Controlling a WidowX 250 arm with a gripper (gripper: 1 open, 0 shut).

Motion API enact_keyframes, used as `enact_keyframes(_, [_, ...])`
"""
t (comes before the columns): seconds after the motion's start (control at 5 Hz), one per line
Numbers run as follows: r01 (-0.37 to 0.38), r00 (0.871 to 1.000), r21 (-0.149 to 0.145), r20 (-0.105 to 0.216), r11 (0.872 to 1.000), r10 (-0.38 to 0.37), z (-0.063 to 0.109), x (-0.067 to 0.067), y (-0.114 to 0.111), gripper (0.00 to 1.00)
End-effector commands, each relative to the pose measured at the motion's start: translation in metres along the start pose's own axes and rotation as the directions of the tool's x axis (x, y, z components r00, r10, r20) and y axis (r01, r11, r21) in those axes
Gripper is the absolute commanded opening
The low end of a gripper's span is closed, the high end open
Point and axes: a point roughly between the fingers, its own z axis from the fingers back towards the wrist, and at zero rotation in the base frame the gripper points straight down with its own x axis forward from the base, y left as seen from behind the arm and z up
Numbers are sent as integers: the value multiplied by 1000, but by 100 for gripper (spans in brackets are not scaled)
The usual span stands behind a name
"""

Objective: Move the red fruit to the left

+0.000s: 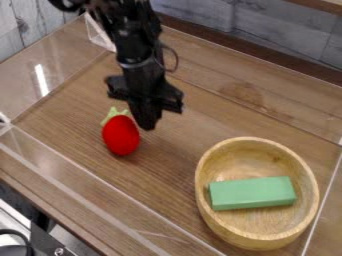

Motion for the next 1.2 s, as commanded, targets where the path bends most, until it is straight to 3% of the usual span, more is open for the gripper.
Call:
enact_keyframes(0.0, [-76,994,-5,80,997,76,29,31,19,0])
enact_keyframes(0.2, [-101,992,11,72,995,100,14,30,32,100])
enact_keyframes(0.4, [-117,991,20,64,993,115,-2,25,29,0])
enact_keyframes(0.6, [-155,985,12,74,988,153,1,31,28,0])
enact_keyframes(0.8, [-135,988,2,74,991,134,19,41,22,0])
enact_keyframes(1.0, [-102,993,3,64,995,102,21,40,15,0])
